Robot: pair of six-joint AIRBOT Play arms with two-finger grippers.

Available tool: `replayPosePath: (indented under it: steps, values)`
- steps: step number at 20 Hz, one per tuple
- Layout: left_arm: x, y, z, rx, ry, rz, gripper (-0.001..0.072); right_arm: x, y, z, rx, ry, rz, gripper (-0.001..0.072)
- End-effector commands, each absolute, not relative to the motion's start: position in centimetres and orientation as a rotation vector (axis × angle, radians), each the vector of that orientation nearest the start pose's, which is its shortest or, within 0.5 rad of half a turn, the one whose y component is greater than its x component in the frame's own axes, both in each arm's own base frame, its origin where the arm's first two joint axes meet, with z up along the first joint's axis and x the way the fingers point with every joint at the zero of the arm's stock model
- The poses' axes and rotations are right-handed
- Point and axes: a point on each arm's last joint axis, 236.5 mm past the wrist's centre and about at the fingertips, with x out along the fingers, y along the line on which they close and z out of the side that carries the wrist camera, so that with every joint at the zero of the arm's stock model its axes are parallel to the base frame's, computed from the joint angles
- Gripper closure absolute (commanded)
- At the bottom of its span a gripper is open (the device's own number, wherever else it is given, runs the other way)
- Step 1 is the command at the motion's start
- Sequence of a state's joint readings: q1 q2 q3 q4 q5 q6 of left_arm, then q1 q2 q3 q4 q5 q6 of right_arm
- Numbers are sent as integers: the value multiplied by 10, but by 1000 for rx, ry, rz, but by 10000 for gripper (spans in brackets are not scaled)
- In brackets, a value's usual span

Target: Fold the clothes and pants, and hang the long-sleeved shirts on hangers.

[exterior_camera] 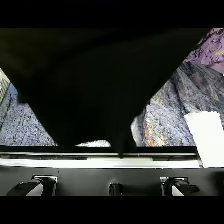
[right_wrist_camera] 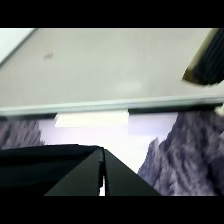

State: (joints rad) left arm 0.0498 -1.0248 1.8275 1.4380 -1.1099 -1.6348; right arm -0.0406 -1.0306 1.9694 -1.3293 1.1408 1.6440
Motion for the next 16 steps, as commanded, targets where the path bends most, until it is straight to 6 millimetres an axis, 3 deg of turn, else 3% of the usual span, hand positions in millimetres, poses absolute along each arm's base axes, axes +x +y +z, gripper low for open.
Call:
replayPosePath:
  steps: [1,3,5,8,10,11,12,14,15,16]
  values:
    - [449,-4,314,-174,494,-29,691,451,57,375,306,410,233,682]
    - [495,-4,236,-194,628,-21,691,506,66,299,367,571,252,682]
    - [531,-7,150,-214,779,-17,691,545,71,216,424,735,251,682]
    - [553,-23,28,-293,1000,-36,690,573,80,111,526,941,227,682]
    - [554,-37,-27,-411,1105,-29,686,577,85,68,541,1022,212,682]
    - [553,-41,-43,-458,1137,-19,645,577,88,54,542,1051,211,682]
    - [552,-44,-50,-475,1154,-20,542,577,90,47,541,1067,211,682]
    - [547,-40,-44,-475,1171,-21,230,577,92,45,535,1072,214,682]
    - [542,-33,-33,-480,1189,-19,17,575,92,46,532,1075,215,682]
    - [533,-22,-17,-485,1206,-14,8,572,91,47,521,1081,211,682]
